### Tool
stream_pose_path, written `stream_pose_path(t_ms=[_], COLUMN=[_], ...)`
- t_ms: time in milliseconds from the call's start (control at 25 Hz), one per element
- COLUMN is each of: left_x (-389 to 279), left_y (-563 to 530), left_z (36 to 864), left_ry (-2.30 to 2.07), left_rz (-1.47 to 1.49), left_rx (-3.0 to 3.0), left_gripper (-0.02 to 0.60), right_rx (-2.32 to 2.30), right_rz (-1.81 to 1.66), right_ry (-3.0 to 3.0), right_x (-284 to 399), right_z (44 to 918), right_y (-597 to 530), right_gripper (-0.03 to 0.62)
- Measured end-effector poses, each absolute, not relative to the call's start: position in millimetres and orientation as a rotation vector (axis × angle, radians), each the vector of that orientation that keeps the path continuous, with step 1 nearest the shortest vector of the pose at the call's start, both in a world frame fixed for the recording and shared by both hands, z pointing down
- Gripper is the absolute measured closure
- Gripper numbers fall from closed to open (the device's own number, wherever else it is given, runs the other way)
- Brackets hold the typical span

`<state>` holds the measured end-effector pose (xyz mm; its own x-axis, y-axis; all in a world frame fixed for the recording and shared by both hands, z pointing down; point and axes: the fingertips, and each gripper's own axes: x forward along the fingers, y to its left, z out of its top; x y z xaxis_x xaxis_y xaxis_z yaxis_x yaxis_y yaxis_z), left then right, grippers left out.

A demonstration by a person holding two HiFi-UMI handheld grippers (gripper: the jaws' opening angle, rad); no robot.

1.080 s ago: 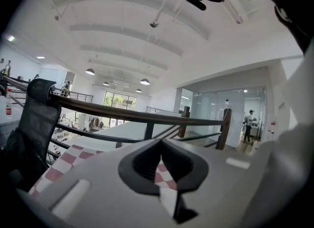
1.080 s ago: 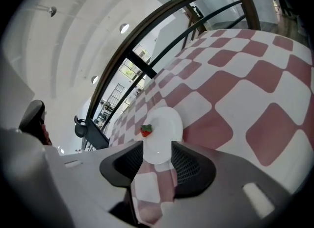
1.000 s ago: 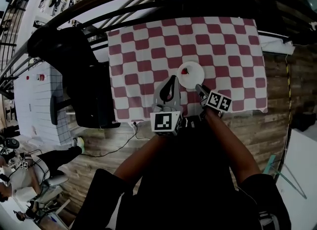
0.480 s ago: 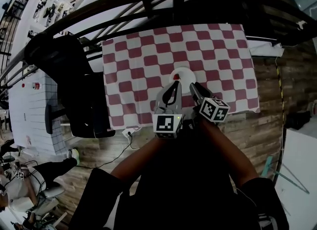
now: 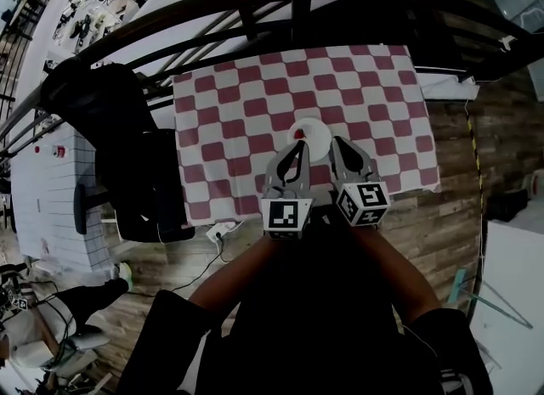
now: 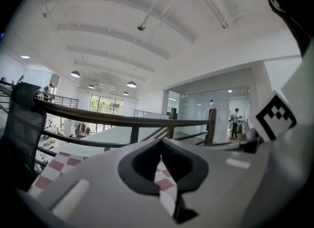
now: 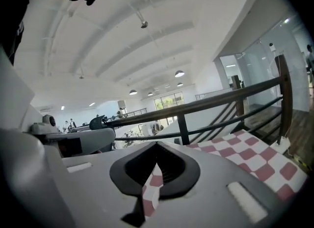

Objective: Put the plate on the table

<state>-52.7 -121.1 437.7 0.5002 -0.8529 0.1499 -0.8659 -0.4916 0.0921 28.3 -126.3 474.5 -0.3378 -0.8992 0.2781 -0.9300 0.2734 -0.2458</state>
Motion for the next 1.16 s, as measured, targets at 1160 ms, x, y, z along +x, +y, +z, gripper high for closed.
stream_pose_path(t_ms=[1160], left_x=[-82], left_y=[-88], left_z=[426], left_ry=[-1.51], left_rz=[0.075], left_rx=[2.615], left_gripper=[0.572], right_rx=[1.628], right_rz=[0.328], right_ry=[-2.453], right_x=[-49], right_z=[447], right_y=[-78], right_gripper=[0.597])
